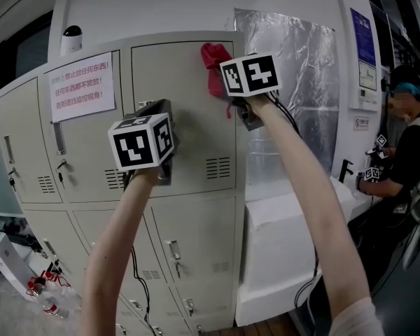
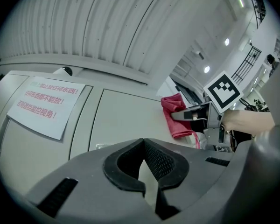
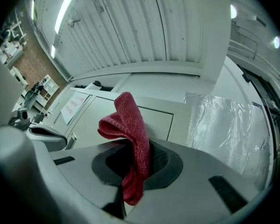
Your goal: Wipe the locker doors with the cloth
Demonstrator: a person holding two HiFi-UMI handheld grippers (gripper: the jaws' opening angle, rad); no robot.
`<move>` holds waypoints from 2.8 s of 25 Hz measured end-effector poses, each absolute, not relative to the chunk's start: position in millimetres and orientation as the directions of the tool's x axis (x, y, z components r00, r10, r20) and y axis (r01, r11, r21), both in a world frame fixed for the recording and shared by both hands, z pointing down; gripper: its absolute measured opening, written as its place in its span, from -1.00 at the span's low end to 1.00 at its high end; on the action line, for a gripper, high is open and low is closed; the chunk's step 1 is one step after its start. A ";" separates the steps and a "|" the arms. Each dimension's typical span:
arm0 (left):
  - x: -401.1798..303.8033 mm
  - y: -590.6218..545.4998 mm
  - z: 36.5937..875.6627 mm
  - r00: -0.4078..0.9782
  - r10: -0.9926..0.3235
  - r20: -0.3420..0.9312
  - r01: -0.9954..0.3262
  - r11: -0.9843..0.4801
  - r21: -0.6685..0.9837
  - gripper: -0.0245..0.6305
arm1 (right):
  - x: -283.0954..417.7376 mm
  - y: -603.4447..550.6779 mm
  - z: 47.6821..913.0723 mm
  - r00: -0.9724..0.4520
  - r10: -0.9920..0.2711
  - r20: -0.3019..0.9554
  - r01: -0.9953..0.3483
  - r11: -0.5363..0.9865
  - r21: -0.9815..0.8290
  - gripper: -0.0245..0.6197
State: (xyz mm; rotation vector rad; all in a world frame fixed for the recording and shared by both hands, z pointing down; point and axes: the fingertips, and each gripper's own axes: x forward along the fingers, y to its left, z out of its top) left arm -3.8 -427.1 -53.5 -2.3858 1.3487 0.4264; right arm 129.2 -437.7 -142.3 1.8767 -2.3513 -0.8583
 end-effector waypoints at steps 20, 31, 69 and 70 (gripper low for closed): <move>-4.9 -429.0 -43.0 0.493 -0.766 -0.412 -0.865 -0.481 -0.141 -0.87 | 170.8 -429.7 -144.0 -0.203 -0.921 -0.332 -0.922 0.065 0.382 -0.84; -56.4 -405.4 -22.0 0.431 -0.801 -0.415 -0.899 -0.420 -0.123 -0.88 | 54.6 -386.2 -130.0 -0.480 -0.799 -0.361 -0.856 0.338 0.391 -0.84; -92.9 -414.4 43.7 0.367 -0.866 -0.339 -0.930 -0.351 -0.110 -0.88 | -30.3 -458.0 -37.8 -0.470 -0.851 -0.237 -0.845 0.356 0.399 -0.84; -91.8 -414.4 43.1 0.369 -0.865 -0.340 -0.929 -0.354 -0.108 -0.88 | -26.9 -457.4 -38.1 -0.464 -0.853 -0.240 -0.847 0.348 0.401 -0.84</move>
